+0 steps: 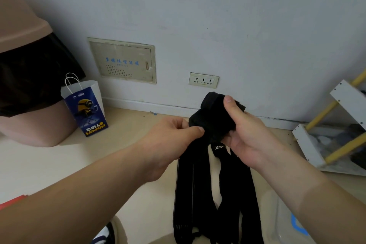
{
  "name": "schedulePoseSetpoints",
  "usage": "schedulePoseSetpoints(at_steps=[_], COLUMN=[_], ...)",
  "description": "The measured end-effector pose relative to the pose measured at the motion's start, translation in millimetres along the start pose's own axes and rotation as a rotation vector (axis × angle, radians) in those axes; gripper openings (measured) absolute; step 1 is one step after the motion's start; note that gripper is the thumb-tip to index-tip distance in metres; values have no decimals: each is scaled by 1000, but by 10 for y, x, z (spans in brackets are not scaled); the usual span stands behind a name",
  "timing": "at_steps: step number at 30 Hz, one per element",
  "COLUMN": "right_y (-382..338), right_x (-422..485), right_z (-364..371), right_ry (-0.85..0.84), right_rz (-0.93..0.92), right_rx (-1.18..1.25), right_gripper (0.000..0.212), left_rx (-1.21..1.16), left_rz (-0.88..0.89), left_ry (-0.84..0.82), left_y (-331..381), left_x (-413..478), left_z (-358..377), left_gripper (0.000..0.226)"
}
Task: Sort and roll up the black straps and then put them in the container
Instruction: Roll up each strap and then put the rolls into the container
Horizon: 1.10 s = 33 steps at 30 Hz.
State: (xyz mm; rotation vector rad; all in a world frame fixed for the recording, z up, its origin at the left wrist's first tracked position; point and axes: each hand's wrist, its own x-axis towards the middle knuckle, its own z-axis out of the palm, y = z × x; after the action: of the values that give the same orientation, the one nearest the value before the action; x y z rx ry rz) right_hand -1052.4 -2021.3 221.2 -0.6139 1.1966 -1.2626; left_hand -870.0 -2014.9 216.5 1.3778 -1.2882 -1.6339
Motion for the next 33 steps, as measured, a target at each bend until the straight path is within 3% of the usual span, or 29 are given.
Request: schedulePoseSetpoints(at_steps=[5, 12, 18, 25, 31, 33], right_y=[44, 216, 132, 262, 309, 316], right_x=[-5, -37, -77, -124, -284, -322], right_z=[46, 119, 167, 191, 261, 282], right_ry=[1, 12, -102, -72, -104, -154], right_rz=[-33, -141, -213, -318, -477, -446], right_rx=[33, -73, 15, -251, -505, -490], right_gripper=[35, 19, 33, 37, 41, 43], left_rx=[-71, -34, -253, -164, -58, -60], left_rz=[27, 132, 123, 131, 96, 82], left_ry=[108, 171, 187, 245, 242, 240], left_y=[5, 27, 155, 207, 220, 194], left_x=[38, -60, -61, -101, -152, -139], left_z=[-50, 96, 18, -20, -14, -20], left_gripper=[21, 26, 26, 25, 52, 53])
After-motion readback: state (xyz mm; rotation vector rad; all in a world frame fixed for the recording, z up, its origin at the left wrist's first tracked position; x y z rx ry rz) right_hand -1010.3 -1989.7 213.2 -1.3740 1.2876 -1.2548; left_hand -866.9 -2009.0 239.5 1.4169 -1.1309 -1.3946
